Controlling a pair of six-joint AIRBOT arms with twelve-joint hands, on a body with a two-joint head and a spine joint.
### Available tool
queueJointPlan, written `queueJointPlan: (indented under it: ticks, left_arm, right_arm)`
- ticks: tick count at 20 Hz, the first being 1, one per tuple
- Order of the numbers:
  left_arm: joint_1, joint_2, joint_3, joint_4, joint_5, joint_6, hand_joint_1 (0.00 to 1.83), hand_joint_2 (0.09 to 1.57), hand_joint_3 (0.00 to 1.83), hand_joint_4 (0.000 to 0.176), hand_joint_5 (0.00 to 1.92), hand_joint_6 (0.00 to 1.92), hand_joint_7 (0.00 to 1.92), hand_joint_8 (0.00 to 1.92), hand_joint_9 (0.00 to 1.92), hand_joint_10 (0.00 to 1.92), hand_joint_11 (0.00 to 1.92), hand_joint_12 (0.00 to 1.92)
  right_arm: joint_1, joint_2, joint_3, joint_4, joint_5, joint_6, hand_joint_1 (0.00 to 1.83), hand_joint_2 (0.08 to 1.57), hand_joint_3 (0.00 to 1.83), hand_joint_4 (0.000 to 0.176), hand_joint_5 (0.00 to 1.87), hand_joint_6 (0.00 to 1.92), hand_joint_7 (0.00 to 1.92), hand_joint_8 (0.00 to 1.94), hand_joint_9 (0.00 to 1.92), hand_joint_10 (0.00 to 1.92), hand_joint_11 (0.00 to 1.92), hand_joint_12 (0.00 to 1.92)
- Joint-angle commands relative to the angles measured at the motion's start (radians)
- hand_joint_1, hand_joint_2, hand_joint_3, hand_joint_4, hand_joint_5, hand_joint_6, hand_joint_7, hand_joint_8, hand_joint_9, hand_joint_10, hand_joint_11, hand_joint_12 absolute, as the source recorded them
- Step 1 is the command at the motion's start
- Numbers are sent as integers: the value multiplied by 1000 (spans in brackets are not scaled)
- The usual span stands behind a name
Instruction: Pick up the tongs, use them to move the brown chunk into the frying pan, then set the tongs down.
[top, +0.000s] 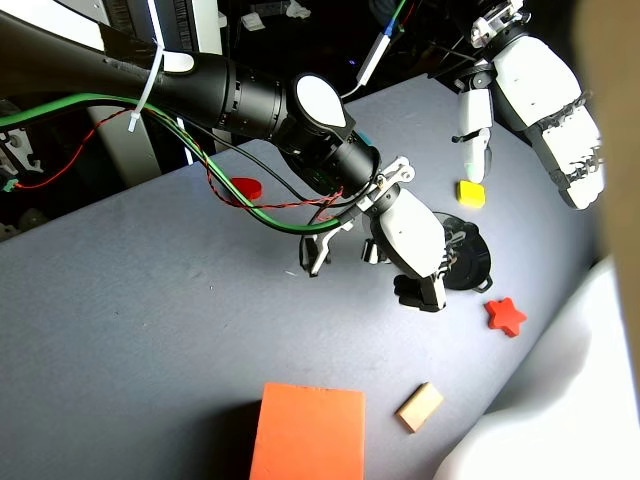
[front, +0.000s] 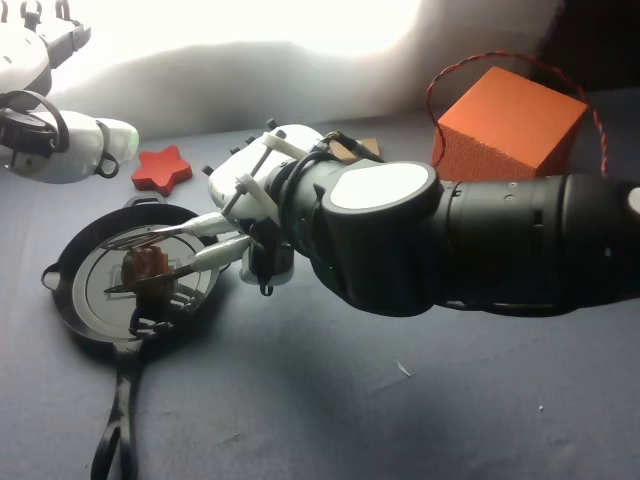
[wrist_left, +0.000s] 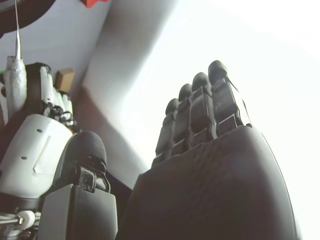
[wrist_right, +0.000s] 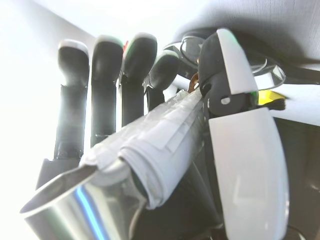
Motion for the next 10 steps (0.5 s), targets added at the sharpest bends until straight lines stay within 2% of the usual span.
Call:
queueJointPlan:
  ticks: [1,4,6,7,8,9,10]
  left_arm:
    - [-9,10,6,69,-31,5,312,1300,0,0,18,1,77,2,83,3,0,231]
    - [-9,10,6,66,-30,9,283,1306,1,9,15,3,68,6,62,6,0,213]
    - [-7,10,6,65,-28,10,321,1295,0,3,35,6,96,6,83,8,0,276]
    - [-7,10,6,63,-26,12,327,1294,0,9,36,4,95,3,74,3,0,217]
    - [-6,10,6,60,-25,13,291,1307,4,6,22,1,71,2,62,1,0,204]
    - [-6,10,6,58,-24,14,287,1307,3,4,22,1,80,4,68,3,0,229]
    - [-7,10,6,56,-24,15,269,1315,4,1,19,0,67,2,49,1,0,195]
  right_arm:
    - [27,11,-8,-65,5,-3,840,1399,0,0,517,1685,775,1317,685,1546,442,1921]
    - [49,40,-35,-65,0,-7,829,1401,1,0,512,1692,776,1329,687,1566,456,1921]
    - [67,83,-77,-66,-1,-12,812,1405,1,0,505,1702,769,1332,693,1562,468,1921]
    - [71,100,-96,-66,-2,-14,803,1408,1,0,498,1707,750,1327,675,1575,463,1921]
    - [77,129,-124,-66,-2,-17,612,1396,0,0,464,1238,713,1316,633,1608,437,1921]
    - [80,168,-165,-66,-2,-30,566,1394,0,0,488,1036,695,1309,615,1620,428,1921]
    - [79,207,-203,-66,-1,-56,576,1387,0,0,504,958,680,1339,609,1638,427,1921]
